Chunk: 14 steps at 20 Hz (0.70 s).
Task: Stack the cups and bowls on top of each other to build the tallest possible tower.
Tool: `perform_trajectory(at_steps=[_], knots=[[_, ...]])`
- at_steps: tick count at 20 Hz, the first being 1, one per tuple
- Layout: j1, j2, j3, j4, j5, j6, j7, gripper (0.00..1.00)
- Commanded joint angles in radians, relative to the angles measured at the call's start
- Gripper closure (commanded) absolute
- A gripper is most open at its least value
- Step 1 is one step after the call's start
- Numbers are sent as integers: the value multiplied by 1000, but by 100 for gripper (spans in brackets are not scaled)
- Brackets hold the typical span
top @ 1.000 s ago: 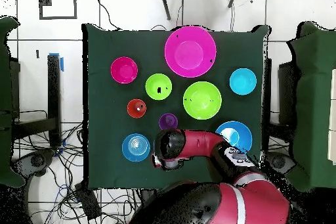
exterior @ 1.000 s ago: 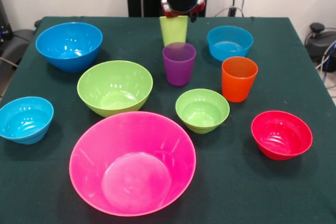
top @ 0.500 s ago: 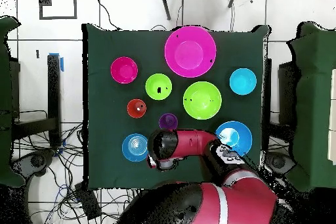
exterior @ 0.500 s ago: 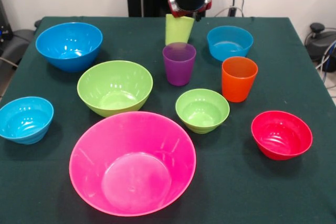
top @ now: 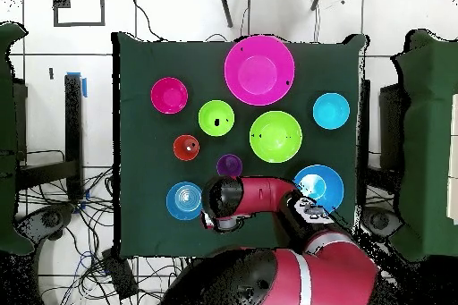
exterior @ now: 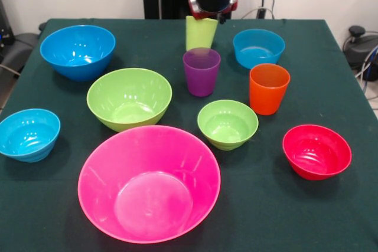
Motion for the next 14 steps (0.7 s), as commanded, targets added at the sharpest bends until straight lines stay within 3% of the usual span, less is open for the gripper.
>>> perform_trajectory(at_steps=[1,14], knots=[[1,44,32,-63,-36,-122,69,0],[-8,47,34,-44,-41,-151,68,0]])
